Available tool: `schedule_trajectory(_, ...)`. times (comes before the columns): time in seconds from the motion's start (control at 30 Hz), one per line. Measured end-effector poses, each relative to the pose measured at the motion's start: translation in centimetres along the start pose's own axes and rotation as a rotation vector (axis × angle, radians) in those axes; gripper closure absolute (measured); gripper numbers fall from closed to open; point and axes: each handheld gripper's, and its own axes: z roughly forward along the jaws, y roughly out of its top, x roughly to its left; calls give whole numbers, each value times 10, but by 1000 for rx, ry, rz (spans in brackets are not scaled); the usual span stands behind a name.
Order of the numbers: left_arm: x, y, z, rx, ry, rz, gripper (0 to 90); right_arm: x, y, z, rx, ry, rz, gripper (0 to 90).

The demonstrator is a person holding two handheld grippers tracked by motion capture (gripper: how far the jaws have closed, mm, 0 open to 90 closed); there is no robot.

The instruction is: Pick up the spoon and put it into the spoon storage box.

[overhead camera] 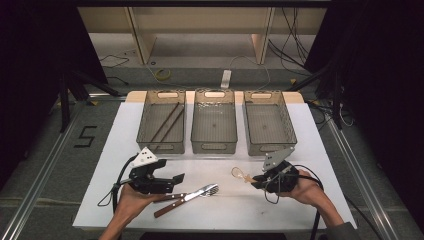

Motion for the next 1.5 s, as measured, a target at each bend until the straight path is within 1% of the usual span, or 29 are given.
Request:
schedule_trajectory(0.1, 0, 0, 0, -2, -1, 1, 155, -5, 6, -3, -54, 10, 18, 780)
schedule_trajectory(0.17, 0, 0, 0, -3, -1, 0, 155, -8, 10, -4, -83, 5, 33, 780)
schedule_trajectory(0.2, 0, 0, -1, -3, -1, -1, 155, -10, 12, -4, -88, 3, 35, 780)
schedule_trajectory(0.27, 0, 0, -1, -5, -1, 0, 155, -14, 15, -4, -95, -16, 39, 780)
schedule_trajectory(0.33, 0, 0, -1, -4, -1, 0, 155, -18, 18, -4, -109, -24, 54, 780)
schedule_trajectory(0.43, 0, 1, -1, -6, 1, 1, 155, -21, 24, -4, -122, -52, 70, 779)
schedule_trajectory(0.47, 0, 1, -1, -5, 1, 3, 155, -23, 27, -3, -134, -58, 77, 779)
schedule_trajectory(0.67, -1, 1, -1, -9, 4, 2, 155, -31, 45, -1, -164, -110, 124, 778)
schedule_trajectory(0.73, -1, 1, -2, -10, 2, 3, 155, -34, 51, 0, -181, -125, 129, 778)
schedule_trajectory(0.83, -1, 1, -2, -18, 2, -3, 155, -38, 61, 3, -192, -141, 141, 777)
schedule_trajectory(1.0, -1, 1, -3, -28, -2, 0, 155, -45, 77, 10, -204, -159, 154, 777)
schedule_trajectory(1.1, -1, 2, -4, -39, -8, -4, 155, -49, 88, 14, -221, -161, 159, 777)
schedule_trajectory(1.27, -1, 2, -6, -65, -10, -10, 155, -54, 105, 20, -233, -162, 172, 777)
schedule_trajectory(1.5, -1, 2, -6, -68, -7, -12, 155, -61, 120, 26, -241, -172, 197, 776)
